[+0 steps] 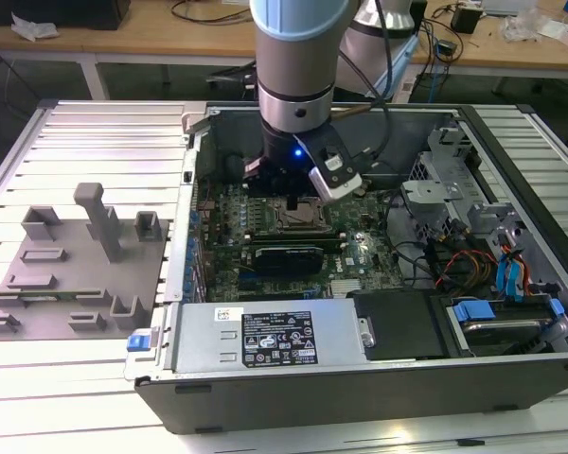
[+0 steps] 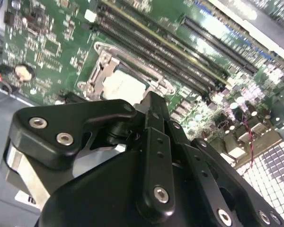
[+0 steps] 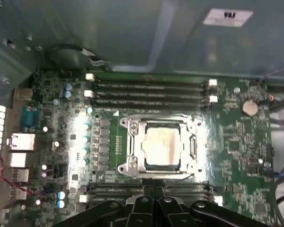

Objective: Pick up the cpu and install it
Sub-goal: 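Install the second cpu locking lever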

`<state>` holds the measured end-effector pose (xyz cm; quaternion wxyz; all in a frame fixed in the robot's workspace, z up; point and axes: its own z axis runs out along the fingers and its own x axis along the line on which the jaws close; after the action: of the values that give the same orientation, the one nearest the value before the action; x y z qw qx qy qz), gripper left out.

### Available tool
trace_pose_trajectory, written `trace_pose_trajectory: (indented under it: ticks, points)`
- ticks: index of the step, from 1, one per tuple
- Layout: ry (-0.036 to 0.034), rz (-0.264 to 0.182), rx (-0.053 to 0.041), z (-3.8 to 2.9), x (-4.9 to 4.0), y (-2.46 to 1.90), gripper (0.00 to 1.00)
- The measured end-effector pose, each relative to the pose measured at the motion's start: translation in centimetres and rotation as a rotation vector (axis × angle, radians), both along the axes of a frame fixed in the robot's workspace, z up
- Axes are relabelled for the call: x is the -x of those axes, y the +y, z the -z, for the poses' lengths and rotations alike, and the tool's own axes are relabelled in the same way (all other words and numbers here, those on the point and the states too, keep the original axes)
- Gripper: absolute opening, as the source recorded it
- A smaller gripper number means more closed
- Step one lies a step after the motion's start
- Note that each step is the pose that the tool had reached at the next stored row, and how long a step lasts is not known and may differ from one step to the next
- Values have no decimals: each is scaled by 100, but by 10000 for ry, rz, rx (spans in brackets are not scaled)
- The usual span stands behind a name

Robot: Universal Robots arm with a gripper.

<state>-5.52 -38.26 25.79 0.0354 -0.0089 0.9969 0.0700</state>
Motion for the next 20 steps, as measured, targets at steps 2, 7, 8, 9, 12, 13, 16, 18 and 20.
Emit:
trace_pose_trajectory:
  ticks: [2, 7, 8, 9, 12, 13, 16, 18, 20]
  points:
    - [0, 70, 53, 0, -11, -1, 11]
    - [104, 80, 50, 113, -13, 0, 11]
    - [137, 86, 51, 147, -13, 0, 11]
    - [156, 92, 50, 171, -12, 0, 11]
    - [172, 118, 50, 229, 3, 0, 11]
    - [173, 126, 50, 243, 16, 0, 11]
    - [173, 145, 50, 278, 66, -1, 11]
    - [173, 165, 50, 320, 114, 0, 11]
    - [173, 182, 50, 356, 131, -1, 11]
